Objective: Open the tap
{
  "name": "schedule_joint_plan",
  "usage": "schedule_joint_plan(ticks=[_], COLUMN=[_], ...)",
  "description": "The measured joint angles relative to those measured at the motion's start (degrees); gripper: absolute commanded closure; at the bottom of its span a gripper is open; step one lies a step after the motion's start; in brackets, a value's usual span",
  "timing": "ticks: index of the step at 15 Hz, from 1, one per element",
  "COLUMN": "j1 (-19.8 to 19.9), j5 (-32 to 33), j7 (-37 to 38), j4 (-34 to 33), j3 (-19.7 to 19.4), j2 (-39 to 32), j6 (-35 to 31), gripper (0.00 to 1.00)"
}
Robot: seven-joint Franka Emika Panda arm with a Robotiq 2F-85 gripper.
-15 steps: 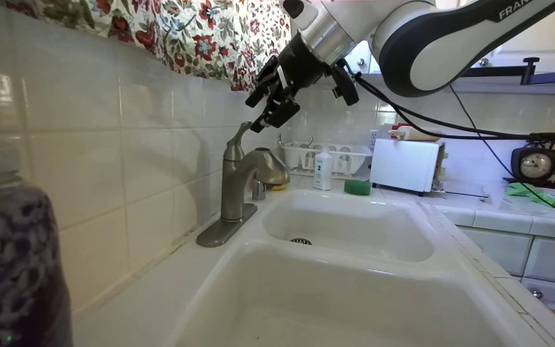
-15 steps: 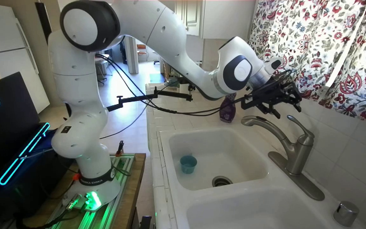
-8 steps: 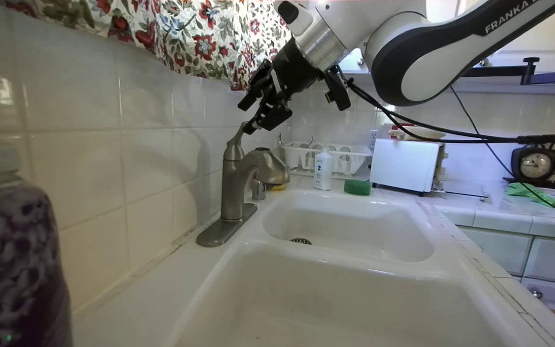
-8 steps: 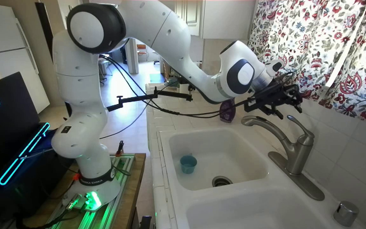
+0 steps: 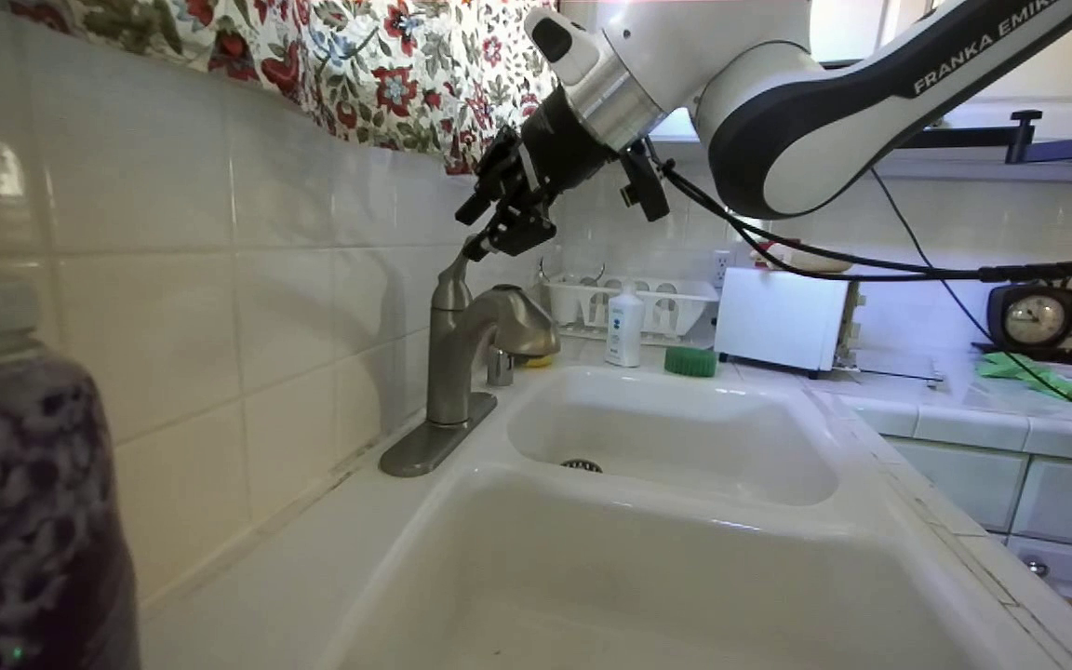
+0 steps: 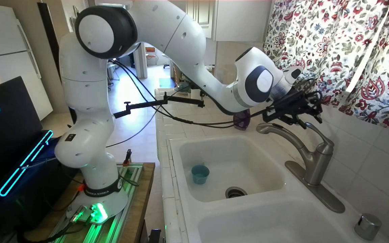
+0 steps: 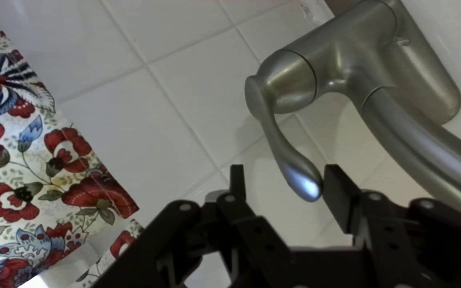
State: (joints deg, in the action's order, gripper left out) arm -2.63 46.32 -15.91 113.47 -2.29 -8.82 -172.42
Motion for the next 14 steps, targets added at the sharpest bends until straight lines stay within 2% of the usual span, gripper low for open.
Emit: schedule_joint_plan(ticks=[1, 2, 4, 6, 14], j1=[0.0, -0.01, -0.04, -0.11, -0.12], j5=[0.11, 0.17, 0.22, 0.42, 0.52], j7=[0.13, 0.19, 0.28, 0.35, 1.53], j4=[-0.01, -0.03, -0.1, -0.43, -2.48], j3=[-0.02, -0.02, -0.03, -0.19, -1.38], j2=[-0.16, -0.32, -0.66, -0.94, -1.96], j6=[-0.1, -0.24, -0.55, -0.96, -2.07], gripper=[0.67, 0.84, 0.97, 0.94, 0.95])
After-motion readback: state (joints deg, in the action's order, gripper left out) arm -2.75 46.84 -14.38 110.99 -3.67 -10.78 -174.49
